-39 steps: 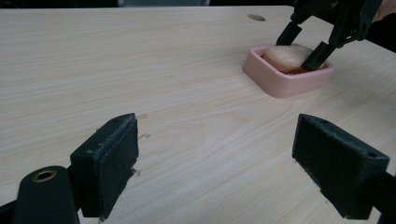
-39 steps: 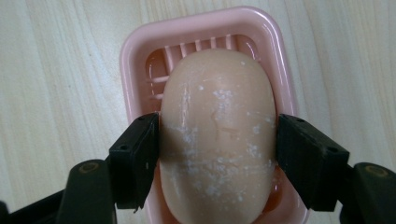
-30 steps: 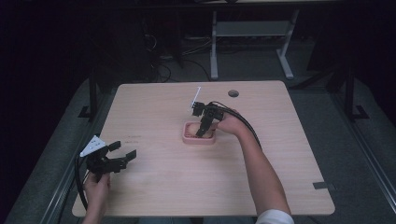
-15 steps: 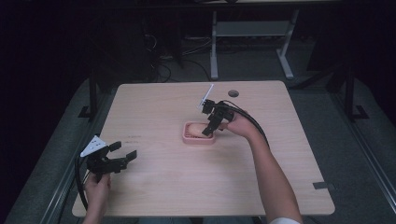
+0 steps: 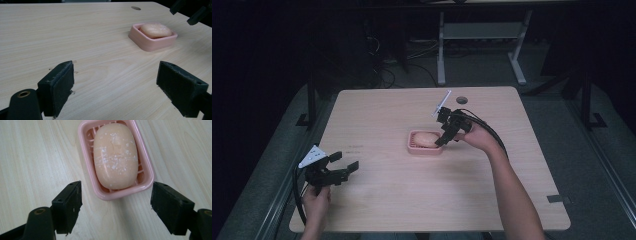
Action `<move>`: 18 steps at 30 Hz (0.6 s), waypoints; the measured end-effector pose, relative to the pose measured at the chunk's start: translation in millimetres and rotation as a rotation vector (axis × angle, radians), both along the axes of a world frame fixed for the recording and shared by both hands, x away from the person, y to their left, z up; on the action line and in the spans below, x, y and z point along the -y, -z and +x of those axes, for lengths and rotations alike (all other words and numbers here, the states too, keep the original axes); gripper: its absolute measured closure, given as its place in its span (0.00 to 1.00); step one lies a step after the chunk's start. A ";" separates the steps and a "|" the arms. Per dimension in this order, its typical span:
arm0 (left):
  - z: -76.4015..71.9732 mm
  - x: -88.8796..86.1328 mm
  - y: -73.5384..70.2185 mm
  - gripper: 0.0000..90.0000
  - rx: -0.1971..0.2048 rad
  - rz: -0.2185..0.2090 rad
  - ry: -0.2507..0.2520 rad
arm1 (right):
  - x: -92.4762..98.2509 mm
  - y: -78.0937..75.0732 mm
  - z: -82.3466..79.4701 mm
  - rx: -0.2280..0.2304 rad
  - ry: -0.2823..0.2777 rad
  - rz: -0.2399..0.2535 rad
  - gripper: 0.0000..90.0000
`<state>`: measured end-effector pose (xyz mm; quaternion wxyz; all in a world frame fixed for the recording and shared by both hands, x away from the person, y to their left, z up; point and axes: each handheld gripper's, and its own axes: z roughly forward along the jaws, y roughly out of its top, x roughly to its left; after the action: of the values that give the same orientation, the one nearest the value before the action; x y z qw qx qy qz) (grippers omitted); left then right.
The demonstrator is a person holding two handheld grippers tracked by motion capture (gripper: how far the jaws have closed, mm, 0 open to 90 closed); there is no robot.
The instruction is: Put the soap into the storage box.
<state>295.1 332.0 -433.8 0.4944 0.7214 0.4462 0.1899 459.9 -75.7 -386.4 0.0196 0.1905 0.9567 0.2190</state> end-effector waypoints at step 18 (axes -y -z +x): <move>0.0 0.4 0.1 0.16 -0.002 0.003 0.003 | 24.9 2.4 -16.7 0.005 0.033 0.024 0.27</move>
<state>295.1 331.6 -433.9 0.4930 0.7231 0.4454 0.1889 443.2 -100.6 -388.8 0.0235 0.2058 0.9508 0.2305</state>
